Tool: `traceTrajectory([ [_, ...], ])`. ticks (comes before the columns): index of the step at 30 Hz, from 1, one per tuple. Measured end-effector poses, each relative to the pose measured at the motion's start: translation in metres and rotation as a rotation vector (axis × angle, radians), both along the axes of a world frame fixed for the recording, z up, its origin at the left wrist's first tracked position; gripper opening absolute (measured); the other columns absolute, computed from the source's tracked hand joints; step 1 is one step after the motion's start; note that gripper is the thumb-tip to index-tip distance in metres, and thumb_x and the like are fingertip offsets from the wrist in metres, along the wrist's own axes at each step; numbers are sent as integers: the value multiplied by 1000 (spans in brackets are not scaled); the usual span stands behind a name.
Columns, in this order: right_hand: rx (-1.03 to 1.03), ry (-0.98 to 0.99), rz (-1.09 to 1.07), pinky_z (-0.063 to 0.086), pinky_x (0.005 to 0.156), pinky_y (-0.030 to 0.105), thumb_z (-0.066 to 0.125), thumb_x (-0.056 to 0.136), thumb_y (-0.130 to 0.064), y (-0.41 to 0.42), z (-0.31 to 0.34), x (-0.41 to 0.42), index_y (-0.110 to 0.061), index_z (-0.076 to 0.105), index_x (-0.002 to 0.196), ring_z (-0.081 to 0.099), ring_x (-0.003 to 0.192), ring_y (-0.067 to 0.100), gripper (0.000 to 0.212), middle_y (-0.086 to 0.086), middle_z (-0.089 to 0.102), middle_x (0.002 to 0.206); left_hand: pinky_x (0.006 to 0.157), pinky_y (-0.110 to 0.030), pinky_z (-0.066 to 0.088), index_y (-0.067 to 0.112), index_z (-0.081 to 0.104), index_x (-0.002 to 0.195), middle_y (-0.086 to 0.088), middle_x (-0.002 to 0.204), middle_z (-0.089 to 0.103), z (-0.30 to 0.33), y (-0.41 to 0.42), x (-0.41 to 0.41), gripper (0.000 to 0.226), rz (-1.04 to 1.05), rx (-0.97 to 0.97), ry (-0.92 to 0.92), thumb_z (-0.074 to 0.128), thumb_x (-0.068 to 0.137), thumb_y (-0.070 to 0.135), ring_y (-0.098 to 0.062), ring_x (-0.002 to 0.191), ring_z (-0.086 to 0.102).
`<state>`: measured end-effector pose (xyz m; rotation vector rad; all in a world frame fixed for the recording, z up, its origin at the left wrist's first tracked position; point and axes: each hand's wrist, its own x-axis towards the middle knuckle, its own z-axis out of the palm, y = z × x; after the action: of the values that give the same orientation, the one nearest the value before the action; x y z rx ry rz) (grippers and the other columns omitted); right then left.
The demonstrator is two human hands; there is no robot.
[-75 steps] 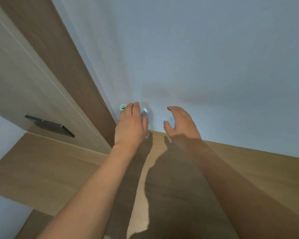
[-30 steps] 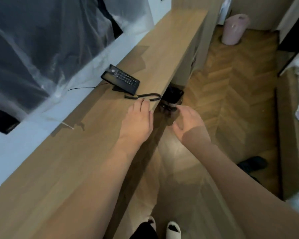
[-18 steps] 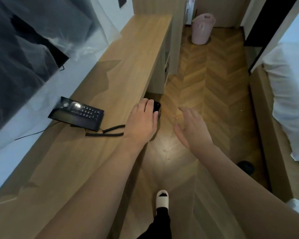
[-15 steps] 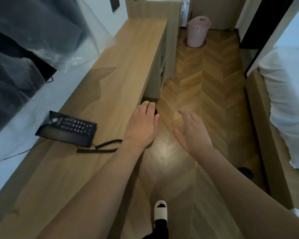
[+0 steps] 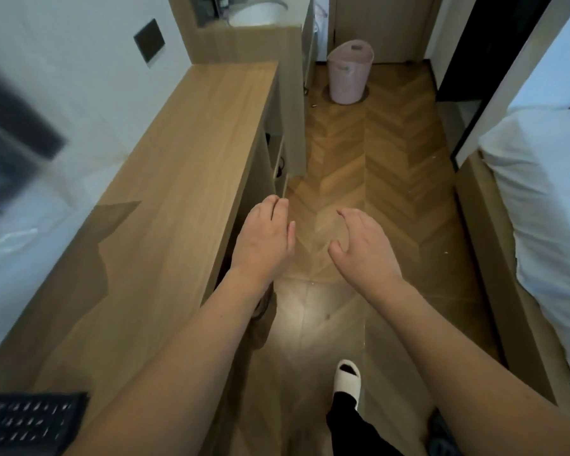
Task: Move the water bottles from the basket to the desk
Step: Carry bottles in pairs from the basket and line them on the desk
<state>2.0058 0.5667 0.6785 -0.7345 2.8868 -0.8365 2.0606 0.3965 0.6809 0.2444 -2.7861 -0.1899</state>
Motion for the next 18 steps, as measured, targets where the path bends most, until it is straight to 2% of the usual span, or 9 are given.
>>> traceTrajectory([
  [9,23,-28,-38,33,113,34,60,91,-20,-10,11,-204,-10,45,143,45,132,23,55,8,51,142,109,-38,42,9,50,137,-10,138,53,13,-19,-215,43,-37,54,-80,47,100,31,-23,128,50],
  [18,29,-24,-94,31,116,34,58,92,-24,-76,6,-420,-13,42,146,43,136,21,58,6,47,147,113,-32,34,13,47,141,-6,145,49,1,-96,-434,46,-24,70,-73,44,101,35,-21,133,45],
])
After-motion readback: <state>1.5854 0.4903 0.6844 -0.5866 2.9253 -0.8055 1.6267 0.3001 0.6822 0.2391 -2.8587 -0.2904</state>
